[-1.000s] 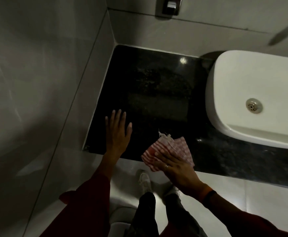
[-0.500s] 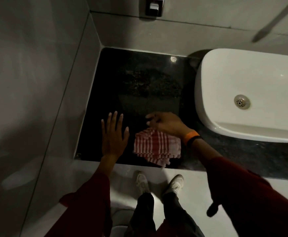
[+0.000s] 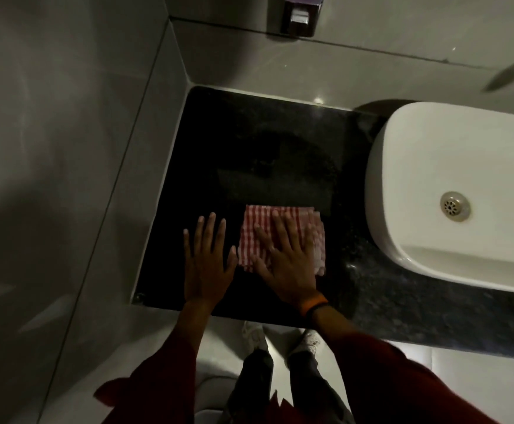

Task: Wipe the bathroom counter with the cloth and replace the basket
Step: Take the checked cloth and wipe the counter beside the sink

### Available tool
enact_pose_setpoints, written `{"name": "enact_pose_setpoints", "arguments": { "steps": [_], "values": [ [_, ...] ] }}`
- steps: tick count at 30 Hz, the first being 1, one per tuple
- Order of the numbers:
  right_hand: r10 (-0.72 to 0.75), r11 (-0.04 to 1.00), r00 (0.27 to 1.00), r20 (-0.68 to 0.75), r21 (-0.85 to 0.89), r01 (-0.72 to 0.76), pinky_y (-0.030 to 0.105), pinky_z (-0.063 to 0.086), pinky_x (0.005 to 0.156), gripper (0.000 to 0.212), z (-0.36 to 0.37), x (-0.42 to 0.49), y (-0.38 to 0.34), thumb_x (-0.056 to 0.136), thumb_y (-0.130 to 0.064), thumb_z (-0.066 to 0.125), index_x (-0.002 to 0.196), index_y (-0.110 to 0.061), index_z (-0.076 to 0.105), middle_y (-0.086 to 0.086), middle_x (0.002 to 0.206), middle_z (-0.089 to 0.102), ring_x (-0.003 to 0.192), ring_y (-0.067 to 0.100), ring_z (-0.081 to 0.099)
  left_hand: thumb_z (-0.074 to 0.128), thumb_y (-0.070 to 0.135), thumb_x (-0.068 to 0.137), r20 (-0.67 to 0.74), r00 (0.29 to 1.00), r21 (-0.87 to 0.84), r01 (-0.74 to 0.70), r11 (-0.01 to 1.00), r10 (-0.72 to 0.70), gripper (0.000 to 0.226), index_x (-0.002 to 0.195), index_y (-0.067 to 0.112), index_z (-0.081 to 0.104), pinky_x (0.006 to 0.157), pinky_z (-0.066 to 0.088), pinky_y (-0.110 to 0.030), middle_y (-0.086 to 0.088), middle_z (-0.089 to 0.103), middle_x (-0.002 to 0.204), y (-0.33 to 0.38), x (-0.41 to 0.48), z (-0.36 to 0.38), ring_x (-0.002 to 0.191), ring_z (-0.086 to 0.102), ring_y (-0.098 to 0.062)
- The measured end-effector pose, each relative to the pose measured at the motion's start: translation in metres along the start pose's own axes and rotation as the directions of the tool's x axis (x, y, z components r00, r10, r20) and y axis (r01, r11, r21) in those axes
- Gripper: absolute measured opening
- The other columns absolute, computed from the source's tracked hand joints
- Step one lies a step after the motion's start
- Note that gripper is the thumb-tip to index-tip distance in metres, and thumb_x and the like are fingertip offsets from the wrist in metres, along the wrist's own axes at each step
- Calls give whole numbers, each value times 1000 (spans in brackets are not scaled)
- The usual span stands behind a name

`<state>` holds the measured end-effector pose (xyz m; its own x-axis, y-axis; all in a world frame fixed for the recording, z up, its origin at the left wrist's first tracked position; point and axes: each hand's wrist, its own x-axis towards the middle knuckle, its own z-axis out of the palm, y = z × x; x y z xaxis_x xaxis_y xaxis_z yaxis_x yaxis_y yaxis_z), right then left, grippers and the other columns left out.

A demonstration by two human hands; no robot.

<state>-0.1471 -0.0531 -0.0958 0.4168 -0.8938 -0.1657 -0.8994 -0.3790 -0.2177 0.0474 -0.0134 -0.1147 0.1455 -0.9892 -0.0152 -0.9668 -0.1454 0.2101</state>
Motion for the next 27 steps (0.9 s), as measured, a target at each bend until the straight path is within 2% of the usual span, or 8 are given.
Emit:
{"name": "enact_pose_setpoints", "arguments": {
  "steps": [6, 9, 16, 20, 23, 27],
  "values": [
    [36, 999, 999, -25, 26, -35, 68, 0, 121, 70, -24, 101, 13, 95, -66, 25, 158, -39, 15, 7, 171, 3, 158, 32, -1, 26, 46, 102, -25, 1000, -25, 4, 1000, -5, 60, 157, 21, 24, 125, 16, -56, -6, 20, 168, 3, -11, -9, 157, 11, -25],
    [67, 997, 997, -38, 30, -66, 67, 0, 122, 68, -31, 147, 20, 95, -64, 34, 157, -41, 17, 6, 171, 5, 158, 32, 0, 25, 46, 102, -29, 1000, -3, 0, 1000, 0, 60, 157, 21, 25, 125, 16, -55, -6, 20, 168, 1, -10, -10, 157, 11, -24],
    [73, 995, 996, -46, 66, -70, 66, -1, 123, 68, -45, 168, 24, 96, -61, 41, 158, -38, 21, 7, 171, 5, 158, 32, 0, 26, 47, 101, -26, 1000, -28, 1, 1000, -1, 61, 156, 20, 29, 125, 17, -56, -6, 23, 166, 4, -9, -14, 156, 13, -25],
    [97, 984, 982, -161, 165, -70, 56, -9, 124, 76, -46, 112, 15, 94, -66, 42, 158, -31, 23, 10, 171, 8, 158, 31, 2, 27, 49, 101, -29, 1000, -9, -7, 1000, 7, 62, 155, 20, 29, 125, 17, -56, -6, 25, 166, 4, -10, -12, 156, 14, -25],
    [97, 990, 969, -225, 117, -72, 60, 1, 126, 77, -31, 28, 10, 93, -70, 37, 158, -29, 24, 9, 170, 14, 158, 28, 7, 37, 46, 99, -24, 1000, -43, -10, 999, 9, 62, 154, 17, 34, 125, 16, -57, -8, 29, 164, 6, -10, -15, 155, 18, -27],
    [166, 984, 960, -224, 99, -147, 62, 12, 124, 79, -10, -94, 37, 93, -71, 37, 157, -26, 28, 10, 170, 14, 158, 28, 7, 40, 44, 98, -22, 1000, -62, -18, 998, 17, 61, 149, 11, 43, 123, 19, -58, -12, 36, 161, 14, -17, -27, 153, 26, -30]
  ]
}}
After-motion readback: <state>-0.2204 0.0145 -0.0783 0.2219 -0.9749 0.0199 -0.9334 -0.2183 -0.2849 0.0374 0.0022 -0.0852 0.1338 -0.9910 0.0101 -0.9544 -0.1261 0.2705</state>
